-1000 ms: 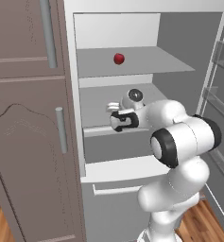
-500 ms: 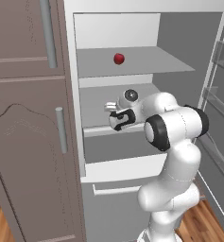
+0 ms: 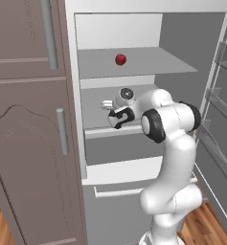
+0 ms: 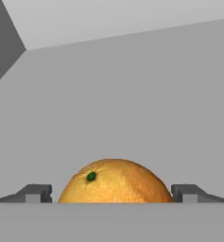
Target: Pick the apple and orange from the fridge and place them inside the tupperware on the counter.
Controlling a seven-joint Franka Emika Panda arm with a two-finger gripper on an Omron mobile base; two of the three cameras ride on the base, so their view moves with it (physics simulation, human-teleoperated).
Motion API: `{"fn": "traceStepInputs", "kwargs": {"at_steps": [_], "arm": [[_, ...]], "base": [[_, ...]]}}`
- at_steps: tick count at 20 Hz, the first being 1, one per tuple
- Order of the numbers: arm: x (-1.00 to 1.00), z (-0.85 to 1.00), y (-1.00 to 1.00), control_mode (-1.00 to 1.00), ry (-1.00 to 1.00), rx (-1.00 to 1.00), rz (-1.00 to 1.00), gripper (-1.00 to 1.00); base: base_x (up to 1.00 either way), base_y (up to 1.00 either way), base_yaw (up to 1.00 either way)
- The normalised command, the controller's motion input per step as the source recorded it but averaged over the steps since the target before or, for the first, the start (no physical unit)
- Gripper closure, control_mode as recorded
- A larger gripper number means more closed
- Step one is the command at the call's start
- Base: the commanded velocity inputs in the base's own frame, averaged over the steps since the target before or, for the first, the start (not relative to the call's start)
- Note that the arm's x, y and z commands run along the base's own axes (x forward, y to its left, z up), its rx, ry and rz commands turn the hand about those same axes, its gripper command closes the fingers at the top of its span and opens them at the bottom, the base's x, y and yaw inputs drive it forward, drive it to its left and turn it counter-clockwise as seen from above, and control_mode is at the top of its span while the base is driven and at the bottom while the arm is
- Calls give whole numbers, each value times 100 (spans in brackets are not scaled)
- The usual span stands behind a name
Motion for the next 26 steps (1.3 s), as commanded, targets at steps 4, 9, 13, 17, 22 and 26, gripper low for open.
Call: {"fn": "traceStepInputs", "kwargs": {"at_steps": [4,9,13,17,22,26], "arm": [[17,-45,13,-100,0,0,-4,100],[-26,-69,0,-100,7,0,-15,100],[-52,-56,0,-100,2,0,-17,100],[-69,-25,-5,-100,0,0,-15,100],[-100,-6,-29,-100,-1,2,-9,100],[-100,22,-30,-100,-11,0,0,100]], "base": [[0,0,0],[0,0,0],[0,0,0],[0,0,0],[0,0,0],[0,0,0]]}}
